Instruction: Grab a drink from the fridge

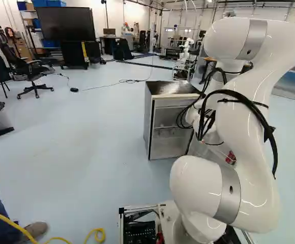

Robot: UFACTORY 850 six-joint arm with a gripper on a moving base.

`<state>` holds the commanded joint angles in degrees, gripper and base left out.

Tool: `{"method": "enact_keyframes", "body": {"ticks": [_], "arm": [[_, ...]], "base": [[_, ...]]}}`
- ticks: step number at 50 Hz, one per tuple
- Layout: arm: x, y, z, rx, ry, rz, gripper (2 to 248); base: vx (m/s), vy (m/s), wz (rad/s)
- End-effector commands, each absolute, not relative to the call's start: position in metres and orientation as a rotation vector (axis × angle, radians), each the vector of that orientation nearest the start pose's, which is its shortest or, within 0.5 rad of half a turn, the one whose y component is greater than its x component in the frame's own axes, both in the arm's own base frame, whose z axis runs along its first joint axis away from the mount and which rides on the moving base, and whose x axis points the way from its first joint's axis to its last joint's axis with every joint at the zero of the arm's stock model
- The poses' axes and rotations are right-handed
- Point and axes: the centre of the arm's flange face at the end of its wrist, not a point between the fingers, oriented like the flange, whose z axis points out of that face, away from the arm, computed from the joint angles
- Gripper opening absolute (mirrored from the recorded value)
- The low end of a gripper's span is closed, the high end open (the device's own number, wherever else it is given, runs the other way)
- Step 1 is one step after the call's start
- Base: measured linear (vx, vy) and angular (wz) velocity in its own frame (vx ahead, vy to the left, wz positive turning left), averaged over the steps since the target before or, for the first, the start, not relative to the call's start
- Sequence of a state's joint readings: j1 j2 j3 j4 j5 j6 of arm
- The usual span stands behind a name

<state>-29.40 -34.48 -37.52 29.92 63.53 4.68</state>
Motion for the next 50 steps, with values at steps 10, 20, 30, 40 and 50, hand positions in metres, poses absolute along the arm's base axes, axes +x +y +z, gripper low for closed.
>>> {"method": "enact_keyframes", "body": {"ticks": [10,20,30,40,50], "arm": [[0.385,-0.263,0.236,-2.634,1.680,-1.843,247],[0.384,-0.264,0.245,-2.615,1.684,-1.868,247],[0.385,-0.270,0.246,-2.606,1.697,-1.877,247],[0.388,-0.275,0.246,-2.598,1.708,-1.884,247],[0.388,-0.276,0.245,-2.597,1.710,-1.886,247]], "base": [[0.000,0.000,0.000],[0.000,0.000,0.000],[0.000,0.000,0.000],[0.000,0.000,0.000],[0.000,0.000,0.000]]}}
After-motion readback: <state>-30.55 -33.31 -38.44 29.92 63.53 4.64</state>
